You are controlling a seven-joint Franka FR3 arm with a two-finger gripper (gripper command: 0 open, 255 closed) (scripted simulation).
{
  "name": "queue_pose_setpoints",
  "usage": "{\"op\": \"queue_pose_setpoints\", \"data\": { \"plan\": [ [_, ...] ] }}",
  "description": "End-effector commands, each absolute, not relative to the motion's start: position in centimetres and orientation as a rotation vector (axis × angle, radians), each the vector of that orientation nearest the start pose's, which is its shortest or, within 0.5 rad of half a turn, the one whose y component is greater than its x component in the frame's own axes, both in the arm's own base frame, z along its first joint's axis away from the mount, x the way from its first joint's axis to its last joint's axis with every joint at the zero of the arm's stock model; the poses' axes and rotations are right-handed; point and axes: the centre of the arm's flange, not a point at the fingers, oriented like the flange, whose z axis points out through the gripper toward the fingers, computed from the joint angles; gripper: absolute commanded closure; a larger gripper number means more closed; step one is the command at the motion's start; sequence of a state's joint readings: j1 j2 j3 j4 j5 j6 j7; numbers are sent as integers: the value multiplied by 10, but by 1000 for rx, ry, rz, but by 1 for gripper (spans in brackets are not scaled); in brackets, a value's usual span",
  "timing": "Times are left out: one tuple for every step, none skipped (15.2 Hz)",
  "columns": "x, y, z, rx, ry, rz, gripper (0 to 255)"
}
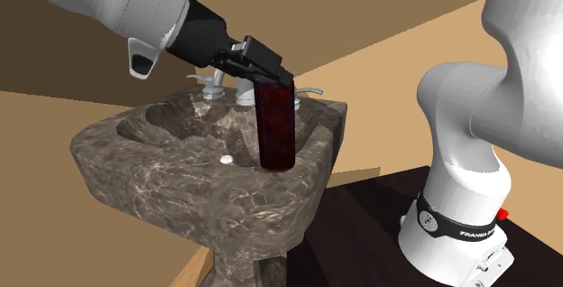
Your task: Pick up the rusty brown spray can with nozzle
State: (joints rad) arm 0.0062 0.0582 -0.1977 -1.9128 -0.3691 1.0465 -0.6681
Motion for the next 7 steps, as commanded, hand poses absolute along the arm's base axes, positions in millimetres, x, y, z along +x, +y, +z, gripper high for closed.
{"op": "queue_pose_setpoints", "data": {
  "plan": [
    [440, -135, 456, -2674, -605, 1486, 255],
    [440, -135, 462, -2674, -605, 1486, 255],
    [440, -135, 467, -2674, -605, 1486, 255],
    [440, -135, 472, -2674, -605, 1486, 255],
    [440, -135, 477, -2674, -605, 1486, 255],
    [440, -135, 478, -2674, -605, 1486, 255],
    [440, -135, 478, -2674, -605, 1486, 255]
  ]
}}
